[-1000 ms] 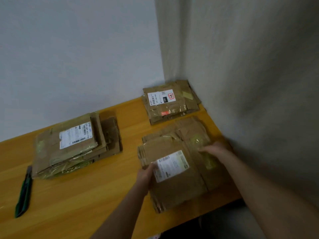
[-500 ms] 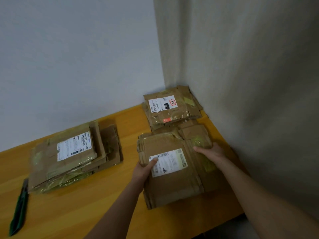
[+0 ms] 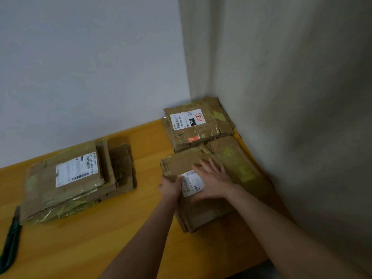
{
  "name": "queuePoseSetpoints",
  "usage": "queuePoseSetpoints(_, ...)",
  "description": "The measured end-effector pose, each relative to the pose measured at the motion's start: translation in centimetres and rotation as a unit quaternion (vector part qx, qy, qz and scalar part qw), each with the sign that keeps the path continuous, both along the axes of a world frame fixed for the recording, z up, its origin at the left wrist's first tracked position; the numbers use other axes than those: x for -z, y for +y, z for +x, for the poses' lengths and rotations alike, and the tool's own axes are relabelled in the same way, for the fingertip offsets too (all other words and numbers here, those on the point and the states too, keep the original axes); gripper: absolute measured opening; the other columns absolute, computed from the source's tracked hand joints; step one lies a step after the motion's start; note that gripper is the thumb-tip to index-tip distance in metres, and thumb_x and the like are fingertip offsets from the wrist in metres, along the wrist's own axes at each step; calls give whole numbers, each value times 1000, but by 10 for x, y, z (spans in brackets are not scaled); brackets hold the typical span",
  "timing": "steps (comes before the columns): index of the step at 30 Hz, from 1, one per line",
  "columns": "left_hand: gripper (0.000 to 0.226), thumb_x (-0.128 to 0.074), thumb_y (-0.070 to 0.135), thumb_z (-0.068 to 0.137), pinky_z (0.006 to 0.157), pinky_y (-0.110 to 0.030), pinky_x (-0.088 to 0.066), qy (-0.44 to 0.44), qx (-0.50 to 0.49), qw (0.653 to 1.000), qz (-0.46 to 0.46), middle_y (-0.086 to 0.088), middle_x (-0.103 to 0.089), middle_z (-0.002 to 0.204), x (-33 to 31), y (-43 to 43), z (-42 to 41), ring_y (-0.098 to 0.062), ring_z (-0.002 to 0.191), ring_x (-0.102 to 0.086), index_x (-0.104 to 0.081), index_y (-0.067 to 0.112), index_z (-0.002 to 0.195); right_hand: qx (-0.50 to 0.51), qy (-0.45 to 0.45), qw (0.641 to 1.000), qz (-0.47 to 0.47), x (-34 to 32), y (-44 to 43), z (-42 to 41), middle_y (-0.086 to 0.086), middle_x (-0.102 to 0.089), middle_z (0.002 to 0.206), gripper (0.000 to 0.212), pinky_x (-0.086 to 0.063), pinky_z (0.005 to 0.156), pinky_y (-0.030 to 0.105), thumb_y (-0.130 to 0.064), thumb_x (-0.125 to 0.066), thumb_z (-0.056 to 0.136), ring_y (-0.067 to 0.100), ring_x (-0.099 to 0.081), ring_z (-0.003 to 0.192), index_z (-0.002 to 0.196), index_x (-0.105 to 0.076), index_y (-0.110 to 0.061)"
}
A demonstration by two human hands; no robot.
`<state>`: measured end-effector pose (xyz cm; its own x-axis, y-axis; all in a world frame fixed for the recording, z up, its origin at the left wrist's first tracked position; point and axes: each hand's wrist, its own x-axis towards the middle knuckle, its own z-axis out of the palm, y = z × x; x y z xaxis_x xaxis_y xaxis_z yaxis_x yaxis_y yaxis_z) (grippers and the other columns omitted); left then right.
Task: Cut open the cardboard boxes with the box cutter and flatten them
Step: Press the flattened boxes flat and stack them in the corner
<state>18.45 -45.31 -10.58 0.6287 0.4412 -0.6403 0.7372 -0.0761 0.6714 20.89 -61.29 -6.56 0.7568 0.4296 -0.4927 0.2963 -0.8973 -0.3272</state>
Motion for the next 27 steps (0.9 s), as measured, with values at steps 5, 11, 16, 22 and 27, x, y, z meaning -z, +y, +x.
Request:
queuePoseSetpoints(5, 91, -65, 45, 88, 109, -53, -37, -52, 191, 954, 226, -11, -13, 158, -20, 16, -23, -34, 143, -24, -9, 19, 155, -144, -8, 986, -79, -10, -12, -16, 6, 27, 157, 129, 14, 113, 60, -73, -70, 62, 32, 28, 142, 152, 12, -32)
queuePoseSetpoints(11, 79, -61, 39, 92, 96, -46, -45, -4, 56, 998, -13, -14, -30, 153, -35, 7, -35, -33, 129, -42, -15, 17, 154, -268, -92, 952, -119, 4, 6, -71, 9, 33, 154, 128, 11, 110, 68, -64, -72, 69, 37, 30, 140, 149, 22, -31)
queuePoseSetpoints(16, 62, -62, 30, 92, 72, -32, -47, -11, 86, 986, -142, -6, -49, 137, -39, -16, -26, -23, 107, -51, -31, 23, 145, -113, -93, 982, -121, 16, -13, -54, 7, 38, 150, 122, 7, 109, 68, -61, -70, 74, 38, 27, 142, 142, 29, -38)
queuePoseSetpoints(22, 107, -63, 57, 82, 119, -51, -15, -92, 405, 874, 252, -3, 4, 163, -40, -9, -33, -25, 149, -4, 5, 22, 156, -125, -41, 984, -122, 7, -34, -32, 5, 37, 153, 135, 8, 113, 62, -66, -75, 63, 35, 31, 140, 148, 24, -33)
queuePoseSetpoints(27, 125, -61, 68, 77, 113, -64, 12, -43, 614, 687, 386, -8, 39, 148, -41, -45, -57, -27, 140, 32, 26, 16, 149, -124, -55, 980, -149, -4, -65, -16, 7, 35, 153, 139, 9, 115, 60, -67, -77, 59, 32, 29, 142, 148, 25, -31)
